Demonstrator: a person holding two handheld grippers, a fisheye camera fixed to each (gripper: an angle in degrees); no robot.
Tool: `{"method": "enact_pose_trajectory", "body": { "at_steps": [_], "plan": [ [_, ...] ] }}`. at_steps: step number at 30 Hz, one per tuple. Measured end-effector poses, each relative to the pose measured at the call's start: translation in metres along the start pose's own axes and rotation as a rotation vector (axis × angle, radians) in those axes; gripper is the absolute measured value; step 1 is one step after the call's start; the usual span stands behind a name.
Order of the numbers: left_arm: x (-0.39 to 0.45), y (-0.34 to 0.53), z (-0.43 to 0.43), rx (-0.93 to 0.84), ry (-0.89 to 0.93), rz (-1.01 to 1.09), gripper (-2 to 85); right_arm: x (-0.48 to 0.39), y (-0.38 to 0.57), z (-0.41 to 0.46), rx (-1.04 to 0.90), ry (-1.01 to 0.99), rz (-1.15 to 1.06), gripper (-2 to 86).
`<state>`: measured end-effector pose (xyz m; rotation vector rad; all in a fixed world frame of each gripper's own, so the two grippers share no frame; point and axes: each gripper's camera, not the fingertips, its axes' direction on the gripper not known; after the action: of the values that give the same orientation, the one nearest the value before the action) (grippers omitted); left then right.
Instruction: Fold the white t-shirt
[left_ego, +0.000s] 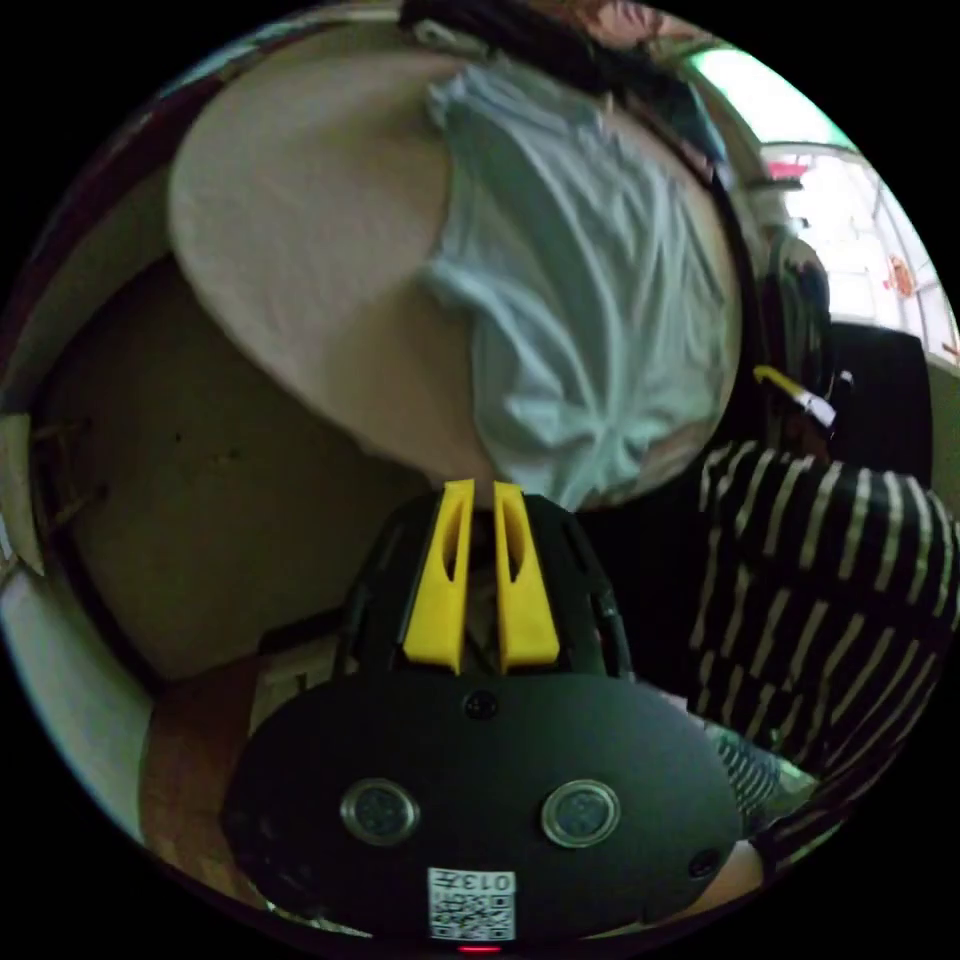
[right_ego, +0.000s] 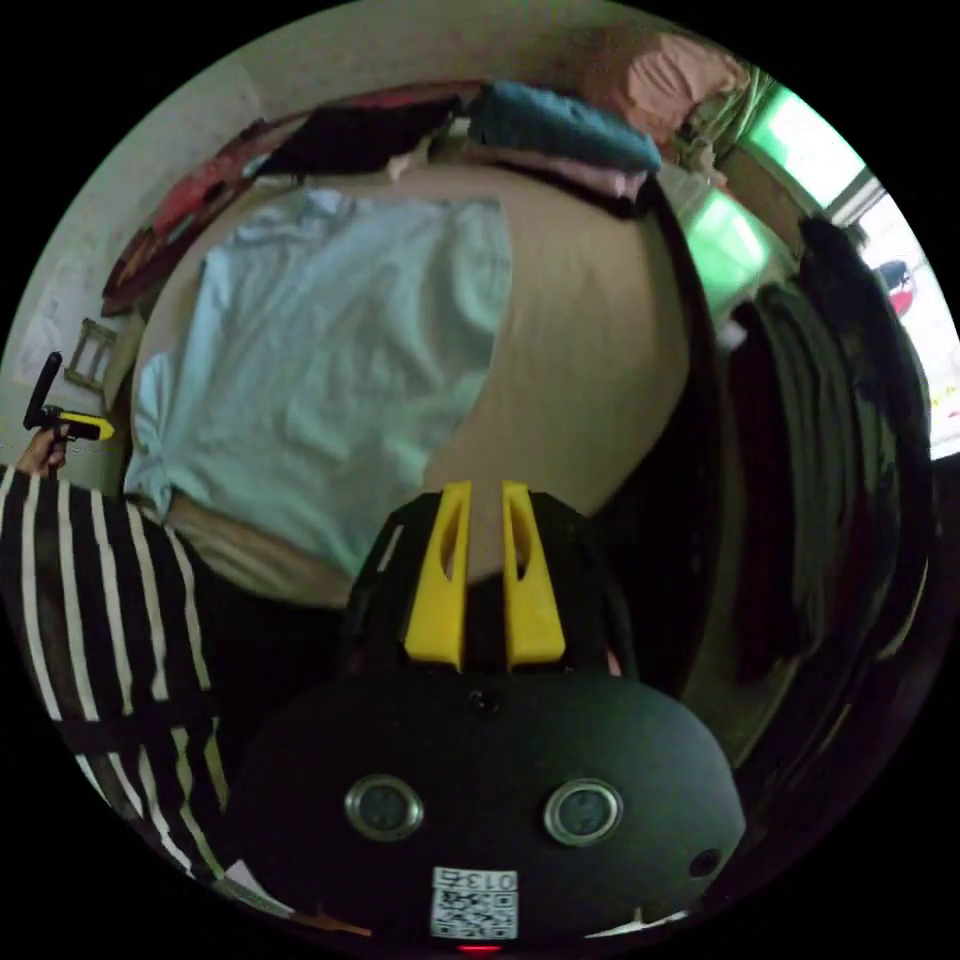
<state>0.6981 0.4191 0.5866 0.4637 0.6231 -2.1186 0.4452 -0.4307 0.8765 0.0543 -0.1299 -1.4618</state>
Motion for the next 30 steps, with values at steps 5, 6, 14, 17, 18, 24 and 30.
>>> {"method": "enact_pose_trajectory", "body": {
  "at_steps": [5, 6, 14, 17, 18, 24, 30],
  "plan": [
    [0.005, -0.062, -0.056, 0.341, -0.089, 0.043, 7.1, -0.004, -0.084, -0.027, 0.409, 0.114, -0.131, 1.7],
    [0.012, -0.087, -0.060, 0.341, -0.154, 0.066, 7.5, -0.005, -0.112, -0.022, 0.388, 0.090, -0.164, 1.6],
    [0.038, -0.216, -0.052, 0.282, -0.272, 0.177, 10.3, 0.015, -0.254, 0.036, 0.121, -0.066, -0.255, 5.4],
    [0.046, -0.241, -0.049, 0.248, -0.287, 0.214, 11.7, 0.008, -0.279, 0.048, 0.084, -0.033, -0.389, 6.4],
    [0.050, -0.249, -0.047, 0.226, -0.290, 0.234, 12.1, 0.006, -0.286, 0.053, 0.073, -0.039, -0.433, 6.9],
    [0.066, -0.263, -0.030, 0.170, -0.258, 0.284, 8.9, -0.002, -0.300, 0.066, 0.033, -0.128, -0.523, 5.6],
    [0.090, -0.250, -0.023, 0.144, -0.363, 0.324, 0.9, -0.024, -0.287, 0.055, 0.087, 0.004, -0.580, 2.4]
  ]
}}
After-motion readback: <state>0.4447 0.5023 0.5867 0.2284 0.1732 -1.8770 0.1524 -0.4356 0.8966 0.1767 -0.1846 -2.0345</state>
